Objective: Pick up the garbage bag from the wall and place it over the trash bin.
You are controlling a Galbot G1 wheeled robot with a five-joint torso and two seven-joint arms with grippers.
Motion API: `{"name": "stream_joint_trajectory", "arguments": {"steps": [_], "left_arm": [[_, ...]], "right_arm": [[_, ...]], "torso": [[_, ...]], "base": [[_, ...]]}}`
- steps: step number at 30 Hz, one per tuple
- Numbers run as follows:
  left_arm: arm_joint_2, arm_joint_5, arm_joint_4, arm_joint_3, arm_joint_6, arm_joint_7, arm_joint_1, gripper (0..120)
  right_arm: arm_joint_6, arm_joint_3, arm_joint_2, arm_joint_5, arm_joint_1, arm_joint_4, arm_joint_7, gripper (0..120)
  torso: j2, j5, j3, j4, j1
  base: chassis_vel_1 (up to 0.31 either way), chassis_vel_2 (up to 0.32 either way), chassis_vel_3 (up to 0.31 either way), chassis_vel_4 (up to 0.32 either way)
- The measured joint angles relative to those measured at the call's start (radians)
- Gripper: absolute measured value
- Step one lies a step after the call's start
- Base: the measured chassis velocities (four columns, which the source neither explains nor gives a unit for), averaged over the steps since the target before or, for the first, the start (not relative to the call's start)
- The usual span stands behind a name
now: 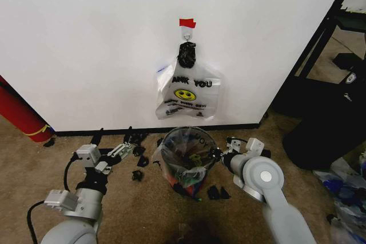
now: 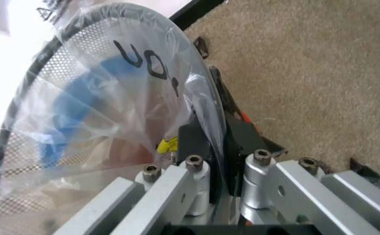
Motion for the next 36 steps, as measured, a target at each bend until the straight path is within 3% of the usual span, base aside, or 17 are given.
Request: {"name": "stream_joint_trajectory", "arguments": {"steps": [8, 22, 32, 36], "left_arm": [[0.011, 0.041, 0.030, 0.042, -0.058, 0.008, 0.005, 100], [0.018, 0.020, 0.047, 0.070, -0.031, 0.006, -0.020, 100], [0.019, 0.023, 0.048, 0.085, -0.020, 0.003, -0.027, 100], [0.015, 0.024, 0.046, 0.086, -0.019, 0.001, -0.023, 100]], "right_arm": [[0.001, 0.011, -0.006, -0.042, -0.005, -0.033, -0.090, 0], [0.003, 0.008, 0.007, -0.072, -0.004, -0.050, -0.090, 7], [0.004, 0.012, 0.014, -0.074, -0.008, -0.051, -0.093, 37], [0.004, 0.014, 0.012, -0.078, -0.011, -0.050, -0.094, 55]], "torso": [[0.000, 0.0000, 0.000, -0.0001, 0.000], [0.000, 0.0000, 0.000, 0.0000, 0.000], [0.000, 0.0000, 0.000, 0.0000, 0.000], [0.000, -0.0001, 0.000, -0.0001, 0.000]], "base": [[0.000, 0.000, 0.000, 0.000], [0.000, 0.000, 0.000, 0.000], [0.000, 0.000, 0.000, 0.000], [0.000, 0.000, 0.000, 0.000]]}}
